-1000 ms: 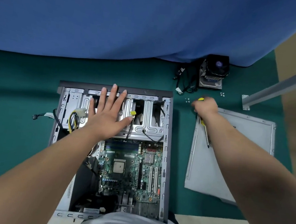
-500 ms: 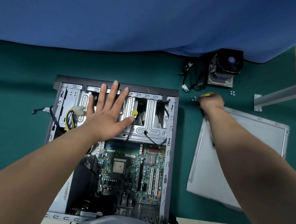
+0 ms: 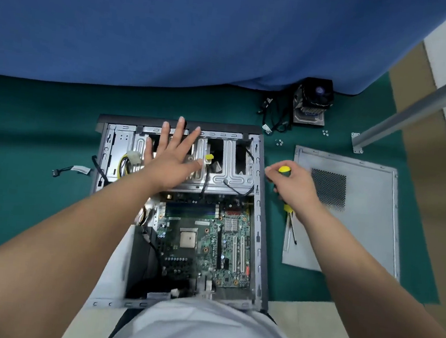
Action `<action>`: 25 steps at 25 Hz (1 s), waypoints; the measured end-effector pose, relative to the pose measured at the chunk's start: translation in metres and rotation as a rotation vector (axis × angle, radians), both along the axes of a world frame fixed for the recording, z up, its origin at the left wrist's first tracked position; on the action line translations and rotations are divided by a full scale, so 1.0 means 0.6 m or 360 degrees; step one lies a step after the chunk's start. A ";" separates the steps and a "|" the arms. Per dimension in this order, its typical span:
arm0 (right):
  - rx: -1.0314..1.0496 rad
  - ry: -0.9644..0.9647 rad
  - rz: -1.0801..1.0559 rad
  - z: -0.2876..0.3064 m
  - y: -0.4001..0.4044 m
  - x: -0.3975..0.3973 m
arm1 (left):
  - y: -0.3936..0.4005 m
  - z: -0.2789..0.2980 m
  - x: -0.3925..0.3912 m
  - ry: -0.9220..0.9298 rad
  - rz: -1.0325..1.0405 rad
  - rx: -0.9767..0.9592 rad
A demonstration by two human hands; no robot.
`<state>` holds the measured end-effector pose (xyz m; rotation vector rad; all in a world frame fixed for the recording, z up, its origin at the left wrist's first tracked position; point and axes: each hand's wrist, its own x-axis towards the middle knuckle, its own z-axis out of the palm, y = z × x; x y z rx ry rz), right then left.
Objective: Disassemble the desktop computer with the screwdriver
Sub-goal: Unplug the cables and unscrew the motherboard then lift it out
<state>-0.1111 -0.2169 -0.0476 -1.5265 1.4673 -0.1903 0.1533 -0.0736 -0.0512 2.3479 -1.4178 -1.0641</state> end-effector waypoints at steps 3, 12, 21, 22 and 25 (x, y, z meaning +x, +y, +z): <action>-0.0218 0.0102 0.0109 0.020 0.077 -0.006 | 0.039 0.018 0.024 0.0132 -0.0012 -0.0311; -0.0589 0.0676 0.0248 0.031 0.159 0.013 | 0.226 -0.014 0.084 -0.0735 -0.0363 -0.0510; -0.0470 0.0706 0.0278 0.071 0.180 0.022 | 0.248 -0.028 0.098 -0.0886 -0.0352 -0.0510; -0.0511 0.0674 0.0265 0.085 0.183 0.026 | 0.246 -0.024 0.095 -0.0861 -0.0341 -0.0508; -0.0699 0.0489 0.0224 0.133 0.200 0.052 | 0.240 -0.003 0.072 -0.0733 -0.0288 -0.0610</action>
